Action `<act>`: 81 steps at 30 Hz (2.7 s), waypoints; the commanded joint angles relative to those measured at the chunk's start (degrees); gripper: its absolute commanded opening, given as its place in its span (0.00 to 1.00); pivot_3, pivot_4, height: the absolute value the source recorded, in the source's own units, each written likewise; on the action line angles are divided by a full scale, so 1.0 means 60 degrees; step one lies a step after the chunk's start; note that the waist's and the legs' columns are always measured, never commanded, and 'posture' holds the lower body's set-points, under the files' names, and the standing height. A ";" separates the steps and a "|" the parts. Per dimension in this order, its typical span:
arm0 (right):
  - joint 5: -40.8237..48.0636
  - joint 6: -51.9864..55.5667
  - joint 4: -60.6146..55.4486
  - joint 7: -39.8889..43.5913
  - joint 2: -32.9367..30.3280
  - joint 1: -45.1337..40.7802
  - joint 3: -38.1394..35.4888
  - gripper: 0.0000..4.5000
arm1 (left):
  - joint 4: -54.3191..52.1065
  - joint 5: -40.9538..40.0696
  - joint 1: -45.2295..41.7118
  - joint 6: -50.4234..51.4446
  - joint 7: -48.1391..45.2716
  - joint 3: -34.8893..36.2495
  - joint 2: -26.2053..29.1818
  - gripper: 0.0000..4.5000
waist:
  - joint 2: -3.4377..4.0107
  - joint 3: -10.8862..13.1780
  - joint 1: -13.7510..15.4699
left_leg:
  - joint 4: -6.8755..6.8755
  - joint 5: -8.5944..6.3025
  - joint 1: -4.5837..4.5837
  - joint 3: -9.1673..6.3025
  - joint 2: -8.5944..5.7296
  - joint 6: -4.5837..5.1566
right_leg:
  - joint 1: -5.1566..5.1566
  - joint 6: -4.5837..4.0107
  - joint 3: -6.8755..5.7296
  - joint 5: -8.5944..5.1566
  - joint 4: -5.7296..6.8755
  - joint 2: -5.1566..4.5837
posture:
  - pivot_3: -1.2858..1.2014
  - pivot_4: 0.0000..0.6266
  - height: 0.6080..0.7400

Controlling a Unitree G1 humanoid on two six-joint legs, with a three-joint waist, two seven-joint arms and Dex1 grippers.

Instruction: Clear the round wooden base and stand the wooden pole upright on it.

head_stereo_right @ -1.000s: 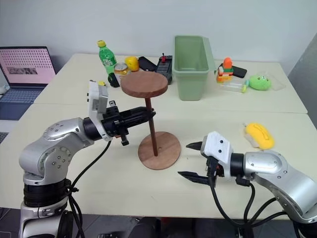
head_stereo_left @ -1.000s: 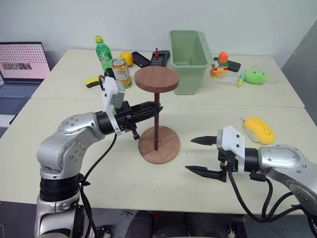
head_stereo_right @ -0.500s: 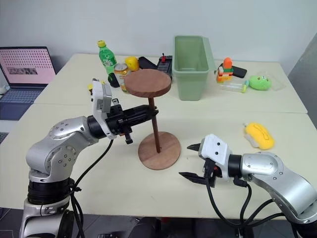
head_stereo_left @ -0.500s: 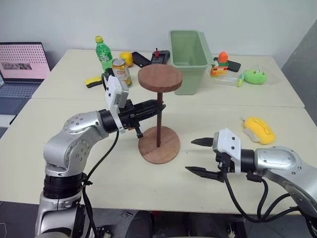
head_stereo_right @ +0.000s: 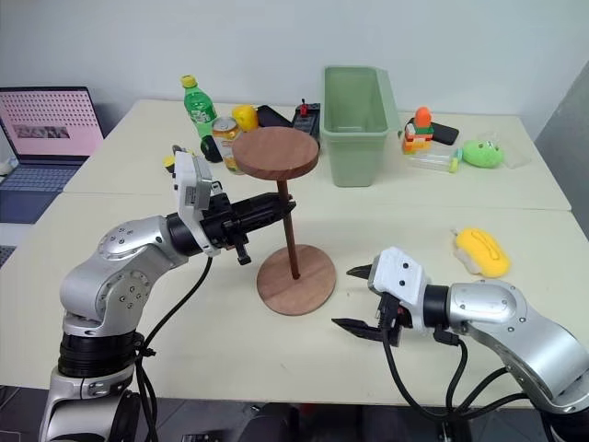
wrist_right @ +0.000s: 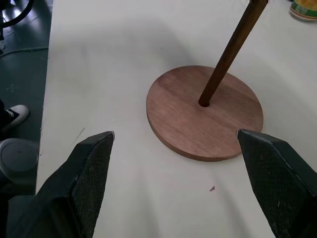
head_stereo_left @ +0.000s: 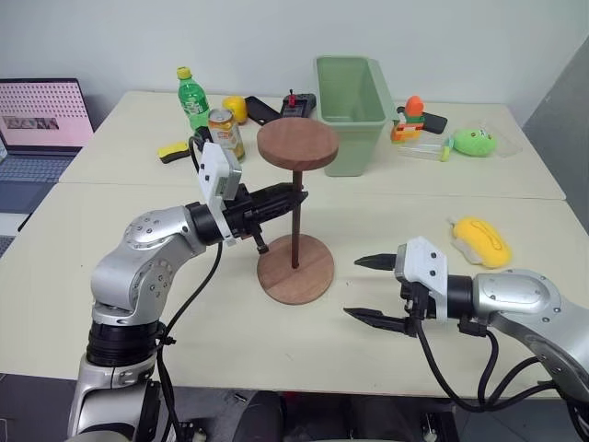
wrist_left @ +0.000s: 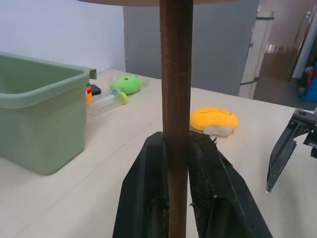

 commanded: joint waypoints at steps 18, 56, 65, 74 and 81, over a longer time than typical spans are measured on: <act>0.0017 0.0014 -0.0184 0.0081 -0.0070 -0.0159 -0.0157 0.92 | -0.0289 -0.0083 0.0389 -0.0522 -0.0048 -0.0414 -0.0018 0.05 | 0.0000 -0.0001 0.0004 | -0.0003 -0.0001 0.0020 0.0004 -0.0001 0.0002 | 0.0016 0.0000 0.0001 0.0000 -0.0001 0.0000 | 0.52 0.24 1.00; 0.0031 0.0266 -0.0128 -0.0238 0.0396 -0.0296 -0.0065 0.92 | 0.0967 0.1309 0.2111 -0.1772 -0.0382 -0.0927 0.1054 0.05 | 0.0065 -0.0165 -0.0014 | -0.0114 -0.0005 0.0228 0.0035 0.0010 0.0008 | 0.0185 0.0000 0.0020 -0.0003 -0.0069 0.0008 | 0.52 0.24 1.00; 0.0045 0.0305 -0.0074 -0.0252 0.0537 -0.0424 -0.0033 0.92 | 0.1590 0.1414 0.2187 -0.2386 -0.0481 -0.0915 0.1091 0.05 | 0.0090 -0.0242 -0.0022 | -0.0142 -0.0004 0.0246 0.0036 0.0011 0.0007 | 0.0196 0.0000 0.0022 -0.0003 -0.0088 0.0012 | 0.52 0.24 1.00; 0.0406 0.0502 -0.0084 -0.0351 0.0700 -0.0472 -0.0260 0.92 | 0.0873 0.1152 0.2293 -0.2095 -0.0890 -0.1124 0.1691 0.24 | 0.0114 -0.0232 -0.0083 | -0.0154 -0.0005 0.0254 0.0037 0.0018 0.0007 | 0.0197 0.0000 0.0026 -0.0003 -0.0089 0.0014 | 0.52 0.24 1.00; 0.0385 0.0481 -0.0128 -0.0373 0.0706 -0.0353 -0.0258 0.92 | 0.0431 0.1063 0.2210 -0.1613 -0.1286 -0.1237 0.1852 0.61 | 0.0039 -0.0120 0.0065 | -0.0149 -0.0001 0.0081 -0.0027 0.0022 0.0001 | 0.0078 -0.0003 -0.0003 -0.0001 -0.0144 0.0007 | 0.52 0.24 1.00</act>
